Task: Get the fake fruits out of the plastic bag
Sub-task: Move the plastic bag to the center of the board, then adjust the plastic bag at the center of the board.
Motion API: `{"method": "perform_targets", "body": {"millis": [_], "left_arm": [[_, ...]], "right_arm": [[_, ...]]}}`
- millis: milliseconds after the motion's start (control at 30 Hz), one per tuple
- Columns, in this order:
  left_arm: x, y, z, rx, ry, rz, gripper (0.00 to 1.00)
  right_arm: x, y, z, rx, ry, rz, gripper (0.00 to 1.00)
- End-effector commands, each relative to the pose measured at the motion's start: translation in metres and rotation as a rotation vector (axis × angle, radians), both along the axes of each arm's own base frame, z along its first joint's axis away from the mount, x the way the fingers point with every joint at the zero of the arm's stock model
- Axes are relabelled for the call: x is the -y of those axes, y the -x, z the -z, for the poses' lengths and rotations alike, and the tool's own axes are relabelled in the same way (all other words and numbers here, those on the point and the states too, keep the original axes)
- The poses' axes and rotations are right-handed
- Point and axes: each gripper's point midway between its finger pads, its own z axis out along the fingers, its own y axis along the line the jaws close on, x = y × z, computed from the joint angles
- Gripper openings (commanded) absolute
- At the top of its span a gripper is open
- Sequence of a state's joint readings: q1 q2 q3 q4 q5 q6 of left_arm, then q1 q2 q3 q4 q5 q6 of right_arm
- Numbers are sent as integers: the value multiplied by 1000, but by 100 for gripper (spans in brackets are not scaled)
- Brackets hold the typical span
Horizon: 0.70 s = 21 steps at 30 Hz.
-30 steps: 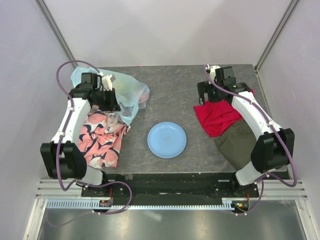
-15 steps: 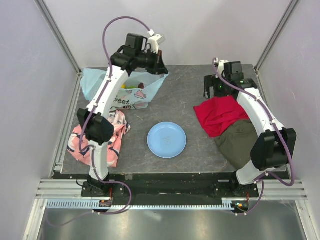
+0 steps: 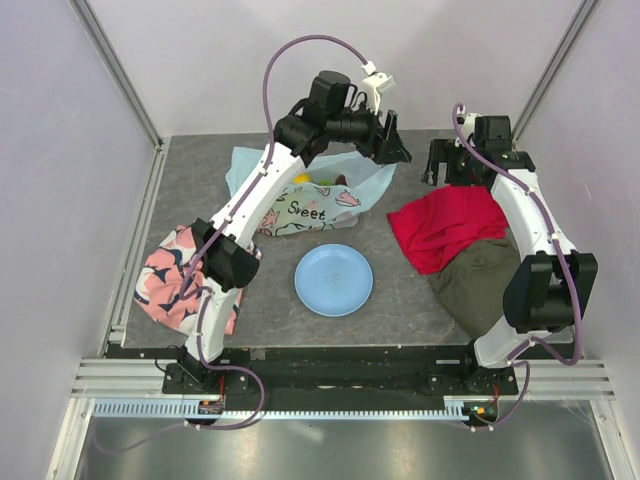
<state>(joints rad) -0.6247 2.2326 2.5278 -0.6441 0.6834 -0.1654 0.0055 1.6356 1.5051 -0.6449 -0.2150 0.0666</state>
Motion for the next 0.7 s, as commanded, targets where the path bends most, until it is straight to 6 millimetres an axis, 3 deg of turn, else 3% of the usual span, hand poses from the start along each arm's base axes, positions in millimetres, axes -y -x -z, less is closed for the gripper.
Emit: {"method": "perform_targets", "body": {"millis": [0, 33, 67, 133, 167, 200, 233, 267, 300, 367, 400, 500, 567, 633, 667], "left_arm": [[-26, 4, -49, 132, 1, -87, 90], [-34, 5, -53, 157, -21, -109, 95], [-49, 13, -66, 210, -41, -124, 95], [-80, 13, -70, 224, -91, -205, 96], [-94, 11, -55, 212, -143, -224, 96], [-128, 13, -77, 245, -137, -298, 96], [-148, 14, -76, 233, -158, -339, 96], [-167, 11, -61, 204, -199, -379, 96], [-207, 12, -80, 236, -197, -474, 96], [-245, 7, -64, 214, -255, -557, 96], [-275, 0, -62, 208, -283, -634, 96], [-309, 0, -45, 161, -359, -689, 95], [-315, 0, -33, 129, -400, -697, 94], [-318, 10, -28, 106, -417, -696, 94], [-324, 15, -16, 83, -450, -713, 94]], "right_arm": [[-12, -2, -6, 11, -54, -32, 98], [-12, -3, -8, 16, -55, -36, 98], [-13, -2, -10, 18, -59, -43, 98], [-15, 1, -18, 37, -55, -70, 98], [-19, 4, -21, 44, -57, -94, 98], [-22, 9, -25, 52, -58, -143, 98], [-27, 15, -33, 72, -53, -180, 98], [-32, 21, -38, 79, -49, -211, 98], [-37, 29, -41, 77, -46, -248, 98], [-51, 44, -57, 127, 1, -349, 98], [-57, 54, -59, 123, 13, -388, 98], [-86, 77, -79, 195, 66, -521, 98], [-101, 85, -89, 228, 73, -550, 98], [-106, 79, -99, 258, 66, -528, 98], [-107, 76, -103, 253, 44, -502, 98]]}}
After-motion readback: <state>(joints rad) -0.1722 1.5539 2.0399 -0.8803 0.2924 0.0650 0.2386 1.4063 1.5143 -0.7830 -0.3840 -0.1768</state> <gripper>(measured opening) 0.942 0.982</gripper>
